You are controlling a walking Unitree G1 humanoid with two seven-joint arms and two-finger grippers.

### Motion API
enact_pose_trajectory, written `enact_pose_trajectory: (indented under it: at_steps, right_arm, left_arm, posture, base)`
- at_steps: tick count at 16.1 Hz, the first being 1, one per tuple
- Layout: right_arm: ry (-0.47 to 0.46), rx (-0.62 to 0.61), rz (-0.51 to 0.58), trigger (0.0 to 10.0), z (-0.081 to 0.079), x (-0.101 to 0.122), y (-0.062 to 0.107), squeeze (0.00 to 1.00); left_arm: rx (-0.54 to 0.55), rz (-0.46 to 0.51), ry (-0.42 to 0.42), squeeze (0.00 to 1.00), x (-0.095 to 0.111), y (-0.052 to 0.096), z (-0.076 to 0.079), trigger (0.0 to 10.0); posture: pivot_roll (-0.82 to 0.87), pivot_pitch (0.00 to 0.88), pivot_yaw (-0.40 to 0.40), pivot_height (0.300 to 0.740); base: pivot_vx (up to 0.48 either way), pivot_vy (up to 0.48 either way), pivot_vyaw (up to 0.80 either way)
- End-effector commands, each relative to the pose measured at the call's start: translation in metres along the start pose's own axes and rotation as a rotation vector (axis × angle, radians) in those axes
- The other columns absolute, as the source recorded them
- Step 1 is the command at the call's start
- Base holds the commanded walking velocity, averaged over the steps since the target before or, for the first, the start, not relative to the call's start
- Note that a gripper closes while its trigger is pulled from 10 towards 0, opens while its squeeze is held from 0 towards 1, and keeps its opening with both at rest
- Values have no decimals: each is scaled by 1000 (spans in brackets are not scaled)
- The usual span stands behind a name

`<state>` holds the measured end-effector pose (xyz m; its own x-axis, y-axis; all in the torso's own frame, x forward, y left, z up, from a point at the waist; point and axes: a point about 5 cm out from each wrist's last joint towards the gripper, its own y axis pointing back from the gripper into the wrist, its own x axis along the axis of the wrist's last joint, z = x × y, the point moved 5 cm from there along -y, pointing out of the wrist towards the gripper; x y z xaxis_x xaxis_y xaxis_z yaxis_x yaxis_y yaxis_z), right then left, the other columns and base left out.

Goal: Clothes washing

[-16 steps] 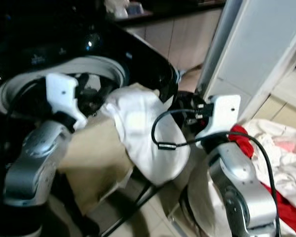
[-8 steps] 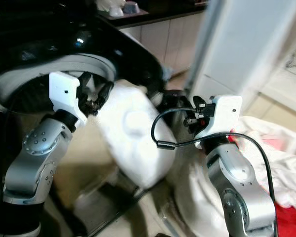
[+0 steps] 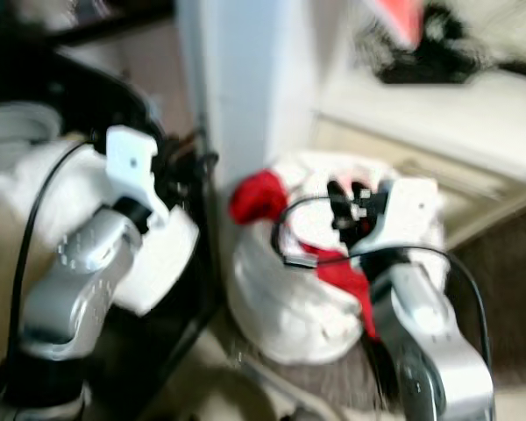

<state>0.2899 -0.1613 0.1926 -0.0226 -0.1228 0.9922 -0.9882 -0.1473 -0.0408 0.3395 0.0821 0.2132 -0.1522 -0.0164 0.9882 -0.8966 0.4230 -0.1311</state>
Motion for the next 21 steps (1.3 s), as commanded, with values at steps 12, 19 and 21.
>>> enact_pose_trajectory:
  at_steps: [12, 19, 21]
  right_arm:
    - [81, 84, -41, 10000, -13, -5, -5, 0]
    - [56, 72, -56, 10000, -12, -10, -5, 0]
    - [52, 75, -59, 10000, -13, -11, -5, 0]
  left_arm:
    - [108, -5, -32, 0, -2, 12, -25, 10000]
    - [116, 2, 4, 0, -1, 14, -26, 10000]
    - [118, 0, 3, 0, -1, 14, -27, 10000]
  posture:
    - [-89, 36, -21, 740]
    - [-85, 41, -20, 740]
    - [-87, 38, -19, 740]
  base:
    - [195, 0, 218]
    - [319, 0, 114]
    - [0, 0, 0]
